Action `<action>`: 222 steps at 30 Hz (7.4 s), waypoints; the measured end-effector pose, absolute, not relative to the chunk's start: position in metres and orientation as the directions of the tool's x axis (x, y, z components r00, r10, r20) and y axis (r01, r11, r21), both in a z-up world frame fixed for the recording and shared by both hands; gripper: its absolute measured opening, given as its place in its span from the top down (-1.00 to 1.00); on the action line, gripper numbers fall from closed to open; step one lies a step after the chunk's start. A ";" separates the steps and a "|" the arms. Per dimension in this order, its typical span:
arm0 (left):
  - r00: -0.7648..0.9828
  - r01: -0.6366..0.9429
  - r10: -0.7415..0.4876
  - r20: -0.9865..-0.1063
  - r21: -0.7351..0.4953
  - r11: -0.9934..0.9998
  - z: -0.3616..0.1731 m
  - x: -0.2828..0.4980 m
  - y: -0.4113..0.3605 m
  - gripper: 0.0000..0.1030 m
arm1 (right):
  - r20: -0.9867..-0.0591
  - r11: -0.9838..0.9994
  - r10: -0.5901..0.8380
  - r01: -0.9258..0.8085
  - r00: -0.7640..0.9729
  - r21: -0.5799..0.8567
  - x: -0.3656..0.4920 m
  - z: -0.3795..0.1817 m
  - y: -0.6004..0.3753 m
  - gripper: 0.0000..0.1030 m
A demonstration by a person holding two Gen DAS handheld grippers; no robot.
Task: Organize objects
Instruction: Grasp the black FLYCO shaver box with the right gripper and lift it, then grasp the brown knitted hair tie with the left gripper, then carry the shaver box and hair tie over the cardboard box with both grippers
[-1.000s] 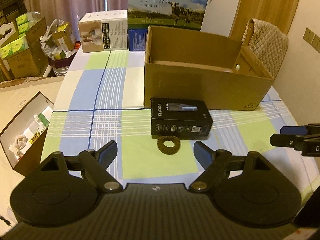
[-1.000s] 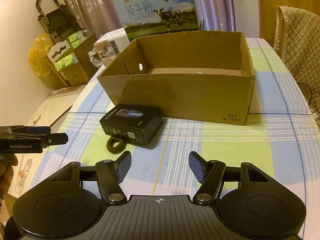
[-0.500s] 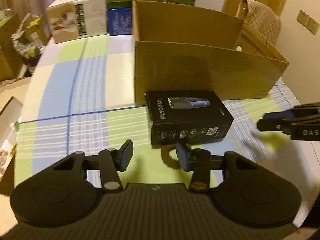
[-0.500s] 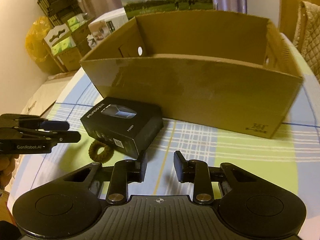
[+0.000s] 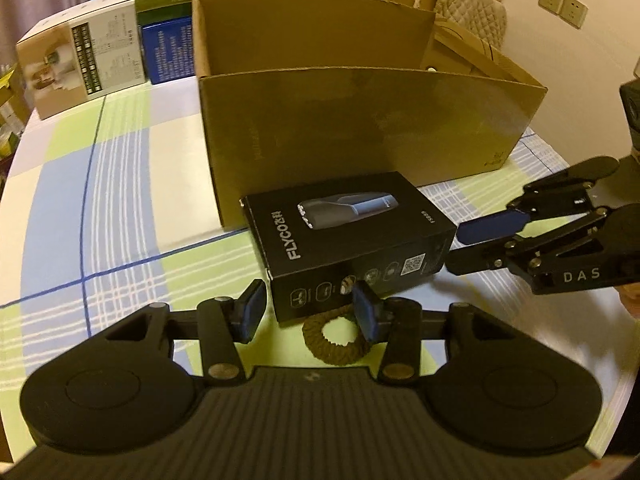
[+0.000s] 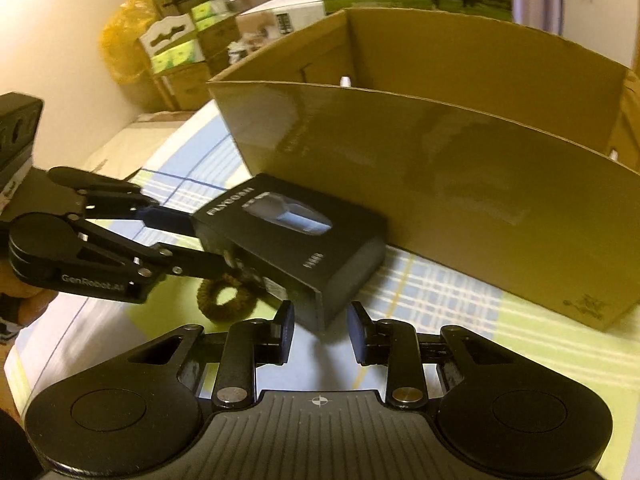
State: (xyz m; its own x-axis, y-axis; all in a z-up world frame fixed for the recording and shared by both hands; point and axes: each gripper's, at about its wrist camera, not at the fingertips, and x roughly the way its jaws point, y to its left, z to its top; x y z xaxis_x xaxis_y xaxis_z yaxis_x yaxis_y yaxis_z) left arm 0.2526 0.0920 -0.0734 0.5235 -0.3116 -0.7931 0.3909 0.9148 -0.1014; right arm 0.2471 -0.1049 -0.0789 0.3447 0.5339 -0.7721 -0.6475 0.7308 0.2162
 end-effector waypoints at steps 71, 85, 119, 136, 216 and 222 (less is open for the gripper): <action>0.562 0.300 -0.198 -0.803 -0.025 0.954 -0.086 0.214 0.060 -0.09 | -0.867 0.840 0.276 -0.542 0.414 0.009 0.205 -0.083 -0.153 -0.53; 0.555 0.226 -0.135 -0.821 -0.007 0.974 -0.101 0.219 0.054 0.70 | -0.842 0.864 0.275 -0.503 0.464 0.005 0.201 -0.085 -0.162 -0.53; 0.530 0.145 -0.149 -0.835 -0.083 0.986 -0.066 0.149 0.025 0.72 | -0.831 0.876 0.316 -0.477 0.457 0.071 0.156 -0.057 -0.179 -0.47; 0.602 0.109 -0.162 -0.781 -0.121 0.987 -0.002 0.082 0.003 0.72 | -0.778 0.895 0.344 -0.434 0.526 0.102 0.094 -0.007 -0.205 -0.47; 0.658 0.217 -0.199 -0.726 -0.070 0.974 0.099 0.285 -0.008 0.72 | -0.713 0.908 0.323 -0.417 0.622 0.048 0.301 0.094 -0.202 -0.47; 0.655 0.209 -0.179 -0.734 -0.052 0.976 0.092 0.313 -0.004 0.72 | -0.717 0.909 0.316 -0.415 0.622 0.041 0.329 0.094 -0.193 -0.47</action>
State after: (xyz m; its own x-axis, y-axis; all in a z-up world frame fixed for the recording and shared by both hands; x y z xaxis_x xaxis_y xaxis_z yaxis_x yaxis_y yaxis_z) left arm 0.3134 -0.0043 0.0919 0.6551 -0.1792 -0.7340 0.2094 0.9765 -0.0515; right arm 0.3287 -0.1926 0.0935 0.6217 0.3163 -0.7165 -0.4155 0.9087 0.0407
